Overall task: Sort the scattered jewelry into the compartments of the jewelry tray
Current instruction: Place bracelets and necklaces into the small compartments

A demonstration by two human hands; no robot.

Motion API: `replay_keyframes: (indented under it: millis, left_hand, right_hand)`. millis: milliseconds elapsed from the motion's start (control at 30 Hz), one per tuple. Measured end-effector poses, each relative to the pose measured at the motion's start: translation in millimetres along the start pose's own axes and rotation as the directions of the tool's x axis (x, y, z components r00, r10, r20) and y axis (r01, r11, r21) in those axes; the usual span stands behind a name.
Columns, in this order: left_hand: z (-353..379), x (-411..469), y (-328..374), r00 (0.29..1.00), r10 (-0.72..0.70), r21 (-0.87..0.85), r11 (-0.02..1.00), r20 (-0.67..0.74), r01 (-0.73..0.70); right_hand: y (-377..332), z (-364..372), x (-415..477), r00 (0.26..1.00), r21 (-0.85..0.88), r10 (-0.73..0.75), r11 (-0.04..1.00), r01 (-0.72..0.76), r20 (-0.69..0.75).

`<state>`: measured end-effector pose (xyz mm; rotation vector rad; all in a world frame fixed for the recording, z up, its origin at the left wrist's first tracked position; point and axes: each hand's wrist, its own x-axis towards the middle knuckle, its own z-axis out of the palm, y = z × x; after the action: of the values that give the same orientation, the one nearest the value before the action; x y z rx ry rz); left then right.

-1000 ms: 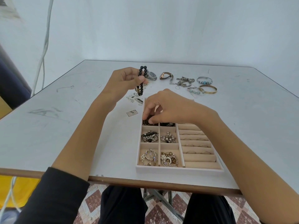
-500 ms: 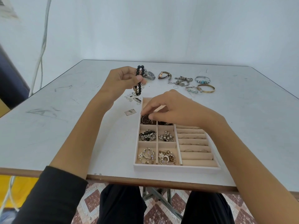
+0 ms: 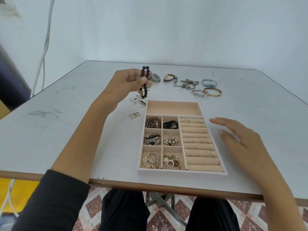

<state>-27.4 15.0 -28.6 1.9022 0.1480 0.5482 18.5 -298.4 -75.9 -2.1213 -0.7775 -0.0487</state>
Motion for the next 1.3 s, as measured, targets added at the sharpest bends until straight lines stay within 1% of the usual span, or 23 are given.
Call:
replay_keyframes:
  millis: [33, 100, 133, 167, 367, 500, 667, 833, 1100, 1300]
  left_hand:
    - [0, 0, 0, 1.000, -0.004, 0.000, 1.000, 0.007, 0.004]
    - [1, -1, 2, 1.000, -0.007, -0.001, 1.000, 0.025, 0.007]
    - [1, -2, 3, 0.999, -0.011, -0.005, 1.000, 0.039, 0.011]
    - [2, -3, 4, 0.998, -0.015, -0.012, 1.000, 0.054, 0.016]
    - [6, -16, 18, 0.998, 0.004, 0.021, 1.000, 0.058, -0.005]
    - [10, -39, 30, 0.999, 0.022, -0.001, 1.000, 0.045, -0.022]
    - [11, -77, 48, 0.991, 0.013, -0.010, 1.000, 0.136, -0.012]
    - [15, -102, 53, 0.970, -0.004, 0.032, 0.999, 0.244, -0.004]
    - [19, -113, 42, 0.961, -0.077, 0.096, 0.994, 0.265, 0.053]
    - [18, -116, 39, 0.957, -0.057, 0.135, 0.991, 0.286, 0.018]
  right_hand:
    - [4, 1, -4, 0.998, -0.099, 0.036, 0.995, -0.031, 0.049]
    - [9, 6, -8, 0.985, -0.324, 0.081, 0.946, -0.028, 0.151]
    - [9, 7, -9, 0.980, -0.392, 0.089, 0.920, -0.013, 0.177]
    - [8, 8, -9, 0.978, -0.421, 0.090, 0.907, -0.003, 0.187]
    - [6, 5, -8, 0.981, -0.387, 0.079, 0.922, -0.005, 0.176]
    - [8, 6, -8, 0.983, -0.383, 0.063, 0.924, 0.007, 0.170]
    - [10, 7, -8, 0.985, -0.381, 0.045, 0.924, 0.023, 0.168]
    - [12, 7, -8, 0.983, -0.401, 0.050, 0.916, 0.025, 0.177]
    - [11, 7, -9, 0.985, -0.388, 0.045, 0.921, 0.024, 0.168]
    - [10, 7, -10, 0.984, -0.395, 0.051, 0.918, 0.020, 0.170]
